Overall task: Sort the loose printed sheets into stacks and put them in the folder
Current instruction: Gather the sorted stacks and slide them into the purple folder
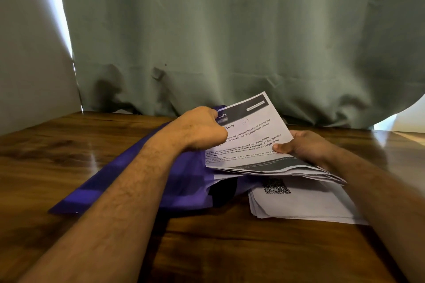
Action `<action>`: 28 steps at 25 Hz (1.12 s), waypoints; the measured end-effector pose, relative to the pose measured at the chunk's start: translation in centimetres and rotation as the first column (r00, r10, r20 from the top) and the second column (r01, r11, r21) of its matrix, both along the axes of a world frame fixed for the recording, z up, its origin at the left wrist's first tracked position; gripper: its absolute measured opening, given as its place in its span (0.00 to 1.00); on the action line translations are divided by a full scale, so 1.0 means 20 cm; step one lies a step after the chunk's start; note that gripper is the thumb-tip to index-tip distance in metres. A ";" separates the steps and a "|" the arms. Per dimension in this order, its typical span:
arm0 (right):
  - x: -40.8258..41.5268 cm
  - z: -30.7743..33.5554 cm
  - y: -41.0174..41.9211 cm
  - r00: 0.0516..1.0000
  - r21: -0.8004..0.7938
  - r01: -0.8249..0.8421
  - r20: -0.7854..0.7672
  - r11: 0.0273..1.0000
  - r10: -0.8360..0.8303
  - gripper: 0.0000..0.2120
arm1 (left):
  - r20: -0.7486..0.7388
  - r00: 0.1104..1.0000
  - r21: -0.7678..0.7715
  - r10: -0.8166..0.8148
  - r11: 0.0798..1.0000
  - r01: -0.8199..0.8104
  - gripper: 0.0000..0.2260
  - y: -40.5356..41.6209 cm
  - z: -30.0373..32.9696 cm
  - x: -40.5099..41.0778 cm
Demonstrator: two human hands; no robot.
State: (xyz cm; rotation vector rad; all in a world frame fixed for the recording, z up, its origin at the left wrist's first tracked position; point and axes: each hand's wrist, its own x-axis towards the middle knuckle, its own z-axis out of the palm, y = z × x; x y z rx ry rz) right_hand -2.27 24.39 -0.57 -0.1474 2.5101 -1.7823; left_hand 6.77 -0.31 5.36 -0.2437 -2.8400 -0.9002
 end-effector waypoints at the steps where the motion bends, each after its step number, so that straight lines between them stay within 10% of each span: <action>1: 0.01 0.01 -0.01 1.000 0.003 0.010 -0.012 1.000 -0.010 0.16 | -0.001 1.000 -0.001 -0.001 1.000 0.001 0.16 0.00 0.00 0.00; 8: 0.07 0.02 -0.02 0.994 0.080 0.043 -0.103 0.996 -0.034 0.11 | -0.109 0.979 0.337 0.175 0.932 -0.129 0.27 -0.10 0.04 0.01; 14: 0.11 0.06 -0.12 0.999 0.049 0.037 -0.040 0.998 -0.035 0.12 | -0.147 0.964 0.304 0.221 0.938 -0.169 0.23 -0.01 0.00 0.00; 20: 0.21 0.10 -0.22 0.934 -0.449 -0.134 0.241 0.884 0.264 0.18 | -0.218 0.934 0.164 0.283 0.954 -0.251 0.25 0.09 -0.05 0.00; 28: 0.27 0.13 -0.36 0.937 -0.299 -0.133 0.273 0.945 0.219 0.07 | -0.284 0.923 0.112 0.259 0.965 -0.236 0.17 0.16 -0.09 -0.03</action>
